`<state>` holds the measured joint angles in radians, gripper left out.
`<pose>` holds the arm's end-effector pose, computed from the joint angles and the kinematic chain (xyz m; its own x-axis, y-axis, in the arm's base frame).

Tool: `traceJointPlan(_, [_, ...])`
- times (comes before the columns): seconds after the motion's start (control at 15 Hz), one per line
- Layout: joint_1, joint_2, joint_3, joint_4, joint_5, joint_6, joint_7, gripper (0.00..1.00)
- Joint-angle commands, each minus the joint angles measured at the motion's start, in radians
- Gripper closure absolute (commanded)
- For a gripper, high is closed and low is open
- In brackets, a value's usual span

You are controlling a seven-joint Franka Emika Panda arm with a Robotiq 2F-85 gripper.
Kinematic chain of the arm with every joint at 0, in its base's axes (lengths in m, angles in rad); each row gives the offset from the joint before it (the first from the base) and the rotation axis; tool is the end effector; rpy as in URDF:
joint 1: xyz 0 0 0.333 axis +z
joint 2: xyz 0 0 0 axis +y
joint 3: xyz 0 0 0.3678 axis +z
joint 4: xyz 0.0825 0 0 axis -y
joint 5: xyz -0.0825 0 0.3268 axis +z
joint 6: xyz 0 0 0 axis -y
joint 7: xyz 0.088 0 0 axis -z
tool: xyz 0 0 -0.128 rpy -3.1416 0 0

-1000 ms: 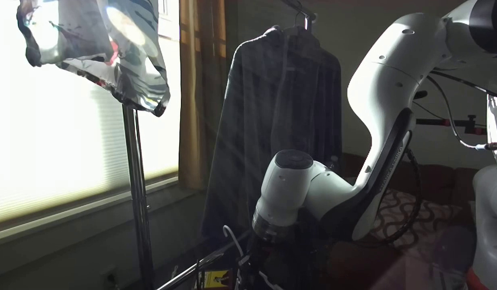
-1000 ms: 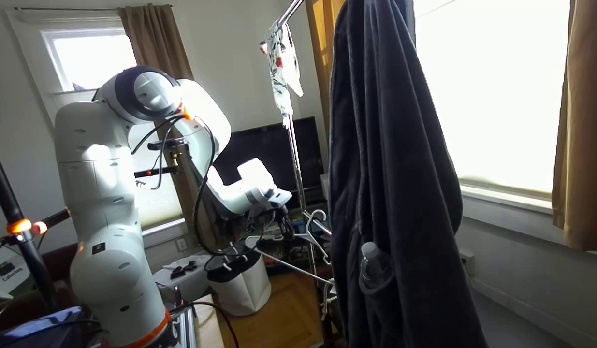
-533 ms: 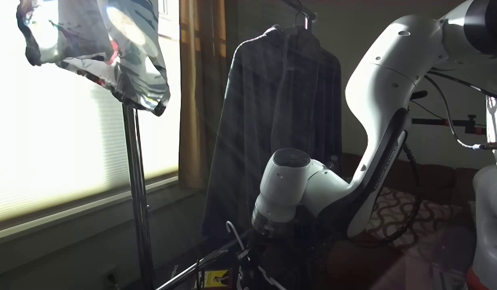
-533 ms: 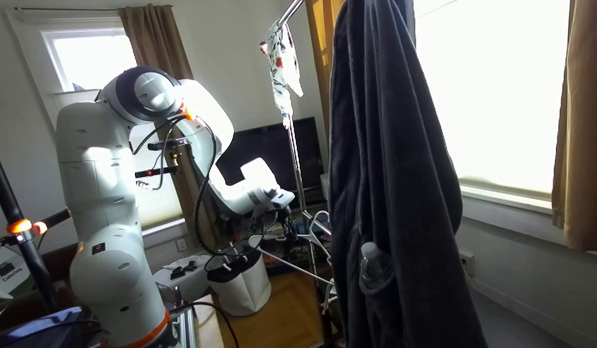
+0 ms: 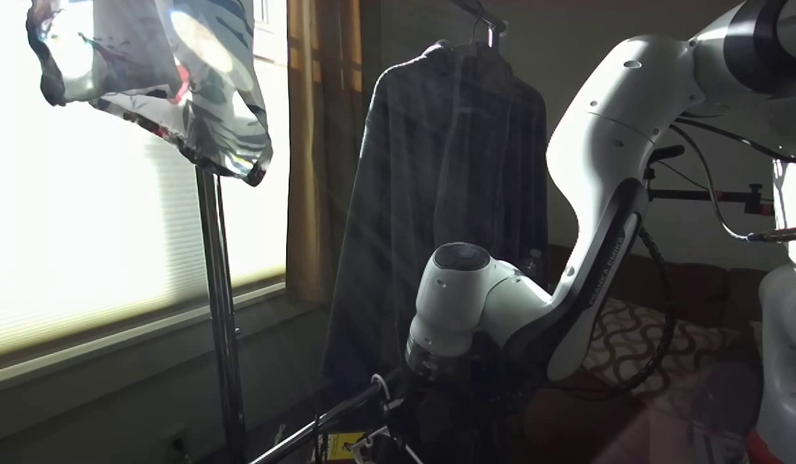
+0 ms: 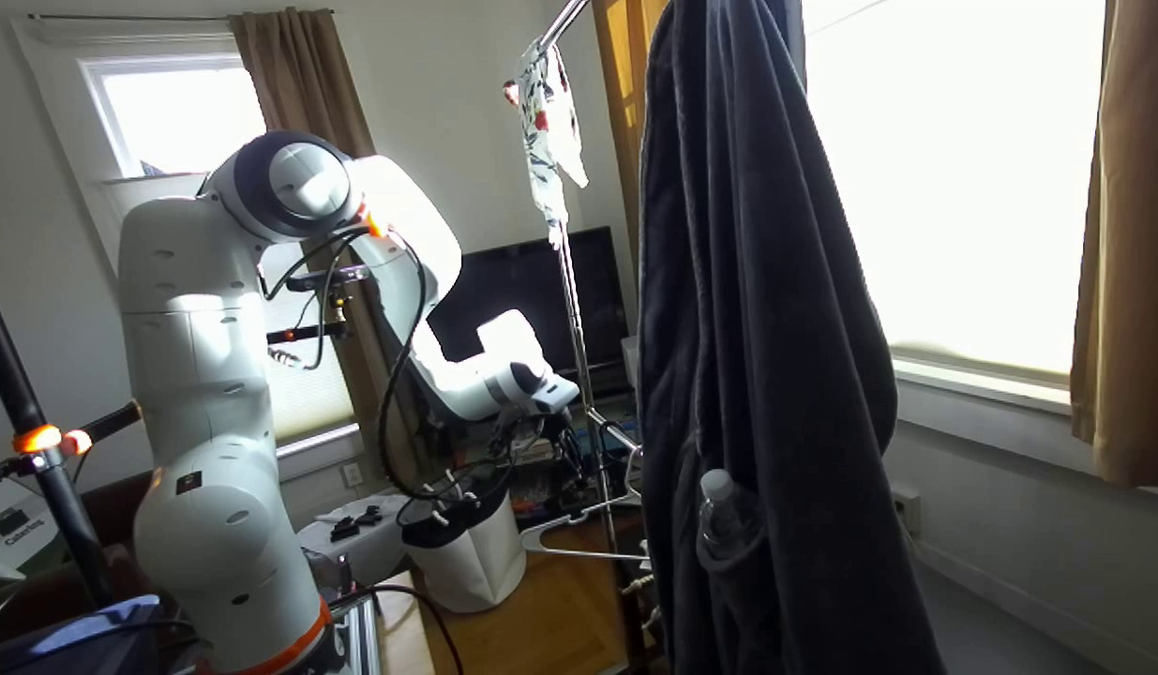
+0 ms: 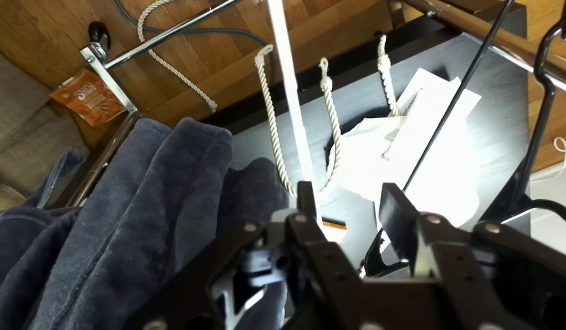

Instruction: Remove the white coat hanger from the top railing and hook it on the bottom railing

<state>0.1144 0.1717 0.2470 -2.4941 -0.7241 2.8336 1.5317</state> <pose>0.4251 0.1917 0.3155 0.8359 -0.4733 0.2781 -0.4718 -0.8784 -0.0770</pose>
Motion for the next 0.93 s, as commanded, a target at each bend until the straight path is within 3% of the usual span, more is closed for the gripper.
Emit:
traceJointPlan(0.0, [-0.016,-0.003,0.022,-0.014,0.072,0.015,-0.052,0.25])
traceJointPlan(0.2, [-0.020,-0.061,0.075,-0.040,0.184,0.012,-0.155,0.03])
traceJointPlan(0.27, [-0.020,-0.096,0.108,-0.049,0.240,-0.023,-0.214,0.00])
traceJointPlan(0.33, [0.058,-0.136,0.065,-0.062,0.336,-0.027,-0.313,0.00])
traceJointPlan(0.4, [-0.016,-0.171,0.181,-0.068,0.390,-0.094,-0.396,0.00])
traceJointPlan(0.47, [-0.008,-0.208,0.204,-0.069,0.444,-0.146,-0.475,0.00])
traceJointPlan(0.53, [0.006,-0.256,0.208,-0.065,0.484,-0.190,-0.553,0.00])
traceJointPlan(0.6, [0.088,-0.298,0.143,-0.063,0.517,-0.211,-0.628,0.00])
traceJointPlan(0.8, [0.139,-0.437,0.120,-0.079,0.619,-0.188,-0.839,0.00])
traceJointPlan(0.87, [0.099,-0.321,0.142,-0.023,0.539,-0.195,-0.716,0.00])
